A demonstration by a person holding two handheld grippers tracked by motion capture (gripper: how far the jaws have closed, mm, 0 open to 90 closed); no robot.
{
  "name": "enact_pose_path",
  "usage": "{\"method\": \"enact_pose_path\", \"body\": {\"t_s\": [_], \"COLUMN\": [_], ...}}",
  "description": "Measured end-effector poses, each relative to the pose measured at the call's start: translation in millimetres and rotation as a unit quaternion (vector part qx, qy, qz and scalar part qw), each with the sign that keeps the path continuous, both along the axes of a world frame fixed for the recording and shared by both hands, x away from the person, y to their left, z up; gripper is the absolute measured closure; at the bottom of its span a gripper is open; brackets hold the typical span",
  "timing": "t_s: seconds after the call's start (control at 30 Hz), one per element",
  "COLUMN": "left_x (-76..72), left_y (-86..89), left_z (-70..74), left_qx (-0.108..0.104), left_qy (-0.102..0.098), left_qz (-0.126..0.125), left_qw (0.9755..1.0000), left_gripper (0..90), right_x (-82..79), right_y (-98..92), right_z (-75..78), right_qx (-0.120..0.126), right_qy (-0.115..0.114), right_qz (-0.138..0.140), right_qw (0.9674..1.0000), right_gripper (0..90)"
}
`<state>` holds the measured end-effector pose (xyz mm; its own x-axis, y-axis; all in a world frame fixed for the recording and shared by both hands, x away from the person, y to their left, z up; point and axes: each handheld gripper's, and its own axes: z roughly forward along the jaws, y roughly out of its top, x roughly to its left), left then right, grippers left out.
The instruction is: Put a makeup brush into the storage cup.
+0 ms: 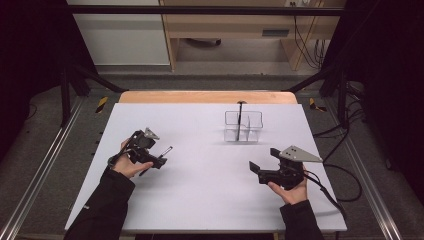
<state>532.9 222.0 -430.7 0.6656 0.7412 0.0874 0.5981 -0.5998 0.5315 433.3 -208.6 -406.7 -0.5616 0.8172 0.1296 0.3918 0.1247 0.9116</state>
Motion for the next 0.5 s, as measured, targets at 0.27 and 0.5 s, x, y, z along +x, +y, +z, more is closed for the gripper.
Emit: {"method": "enact_pose_path", "body": {"t_s": [0.27, 0.5], "left_x": [3.6, 7.6], "left_y": [-1.5, -1.7], "left_z": [-7.3, -12.9], "left_qx": [0.022, 0.031], "left_qy": [0.013, 0.024], "left_qz": [-0.003, -0.002], "left_qw": [0.9997, 0.9992], "left_gripper": [14.0, 23.2], "right_x": [0.0, 0.5], "right_y": [0.3, 1.1], "right_z": [-0.2, -1.2], "right_qx": [0.000, -0.002], "right_qy": [0.000, 0.001], "right_qz": [0.000, 0.002], "right_qw": [1.0000, 1.0000], "right_gripper": [9.2, 9.2]}}
